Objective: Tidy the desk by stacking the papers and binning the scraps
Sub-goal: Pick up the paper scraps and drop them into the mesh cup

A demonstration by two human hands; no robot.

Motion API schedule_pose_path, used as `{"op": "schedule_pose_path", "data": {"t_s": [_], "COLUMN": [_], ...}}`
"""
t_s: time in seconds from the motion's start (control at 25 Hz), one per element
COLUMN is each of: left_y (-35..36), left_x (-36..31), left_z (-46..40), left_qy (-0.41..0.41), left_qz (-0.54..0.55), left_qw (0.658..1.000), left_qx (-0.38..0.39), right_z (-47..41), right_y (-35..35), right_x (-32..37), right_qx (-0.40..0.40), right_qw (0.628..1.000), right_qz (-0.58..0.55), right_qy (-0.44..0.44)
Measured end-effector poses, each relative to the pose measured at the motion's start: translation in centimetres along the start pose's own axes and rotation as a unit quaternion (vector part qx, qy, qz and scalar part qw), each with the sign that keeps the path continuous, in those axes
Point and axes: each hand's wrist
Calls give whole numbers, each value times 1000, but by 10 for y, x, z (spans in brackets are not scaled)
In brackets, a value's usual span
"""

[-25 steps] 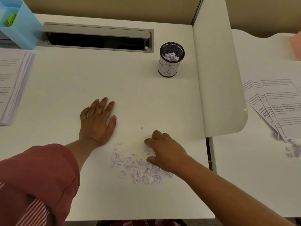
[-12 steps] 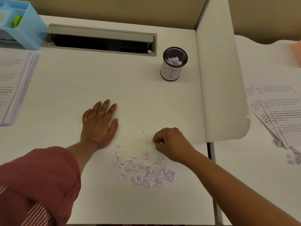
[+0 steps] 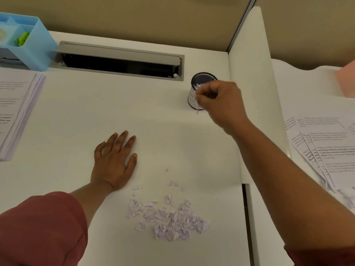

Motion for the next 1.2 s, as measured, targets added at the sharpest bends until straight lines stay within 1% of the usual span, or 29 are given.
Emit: {"op": "schedule_pose_path", "data": {"t_s": [0.12, 0.2, 0.36, 0.48, 0.6, 0.72, 0.84, 0.88, 0.92, 0.96, 1.04, 1.12, 1.2], "left_y": [0, 0, -1, -1, 0, 0, 0, 0, -1, -1, -2, -2, -3], "left_x": [0, 0, 0, 0, 1, 1, 1, 0, 0, 0, -1, -1, -2], "left_z": [0, 0, 1, 0, 0, 0, 0, 0, 0, 0, -1, 0, 0], "left_qy": [1, -1, -5, -4, -6, -9, -9, -9, -8, -8, -8, -11, -13], "left_qz": [-1, -6, -10, -12, -13, -15, -14, -15, -15, -15, -16, -14, -10], "left_qw": [1000, 1000, 1000, 1000, 1000, 1000, 1000, 1000, 1000, 1000, 1000, 1000, 1000], "left_qx": [2, 5, 8, 10, 14, 14, 16, 16, 16, 17, 18, 20, 21], "right_z": [-43, -64, -89, -97, -99, -94, -75, -63, -48, -31, 8, 47, 79], "right_y": [-1, 3, 11, 14, 15, 11, 10, 13, 17, 23, 39, 59, 74], "right_x": [-1, -9, -22, -27, -32, -31, -26, -25, -25, -26, -37, -57, -74], "right_qx": [-80, -101, -91, -70, -66, -75, -102, -98, -78, -41, 71, 188, 286], "right_qw": [997, 994, 993, 993, 992, 990, 991, 992, 994, 996, 992, 971, 941], "right_qz": [15, 30, 57, 76, 94, 109, 91, 83, 76, 73, 95, 142, 176], "right_qy": [-2, 16, 50, 53, 57, 37, 12, 1, -14, -32, -53, -49, -54]}}
Point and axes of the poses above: each hand's wrist, its own z-axis away from the middle knuckle, its own y-axis out of the palm, x = y × z, and after that the axes turned 3 degrees about z, right-handed
